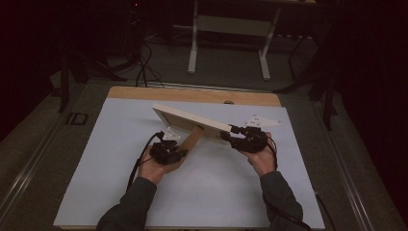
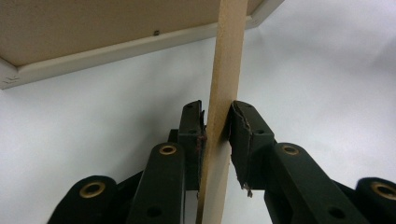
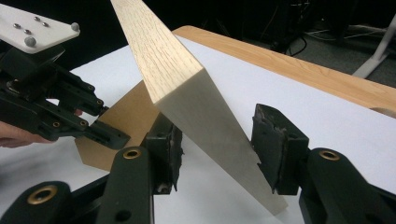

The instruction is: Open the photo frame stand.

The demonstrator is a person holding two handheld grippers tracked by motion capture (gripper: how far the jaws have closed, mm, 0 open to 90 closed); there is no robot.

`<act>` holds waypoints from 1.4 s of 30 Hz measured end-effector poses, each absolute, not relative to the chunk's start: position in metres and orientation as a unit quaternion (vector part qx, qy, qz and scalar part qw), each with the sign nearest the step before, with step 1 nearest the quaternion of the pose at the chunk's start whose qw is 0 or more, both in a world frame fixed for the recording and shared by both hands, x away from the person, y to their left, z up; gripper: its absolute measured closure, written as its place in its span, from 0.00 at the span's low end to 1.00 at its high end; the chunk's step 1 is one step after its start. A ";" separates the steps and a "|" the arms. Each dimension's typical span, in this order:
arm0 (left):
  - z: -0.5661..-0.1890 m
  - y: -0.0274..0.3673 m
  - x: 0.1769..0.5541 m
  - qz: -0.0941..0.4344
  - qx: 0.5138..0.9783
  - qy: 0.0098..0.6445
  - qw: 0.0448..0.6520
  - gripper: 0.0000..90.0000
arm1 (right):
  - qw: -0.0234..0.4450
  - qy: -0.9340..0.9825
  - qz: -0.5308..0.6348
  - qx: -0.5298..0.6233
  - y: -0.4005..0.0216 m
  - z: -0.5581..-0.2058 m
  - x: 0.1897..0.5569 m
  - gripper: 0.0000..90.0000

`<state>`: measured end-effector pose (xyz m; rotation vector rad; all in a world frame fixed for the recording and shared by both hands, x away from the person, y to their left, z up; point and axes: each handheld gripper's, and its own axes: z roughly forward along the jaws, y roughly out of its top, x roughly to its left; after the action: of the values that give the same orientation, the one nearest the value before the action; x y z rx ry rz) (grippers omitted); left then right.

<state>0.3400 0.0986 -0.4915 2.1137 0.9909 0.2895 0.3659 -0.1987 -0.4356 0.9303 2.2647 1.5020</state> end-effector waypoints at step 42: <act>-0.479 0.121 0.333 0.099 0.801 0.398 0.436 0.71 | 0.117 0.763 0.516 0.371 -0.228 -0.483 0.350 0.59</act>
<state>0.3327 0.1211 -0.4790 1.9923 0.9902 0.2470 0.3496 -0.2284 -0.4825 1.0851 2.2336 1.5117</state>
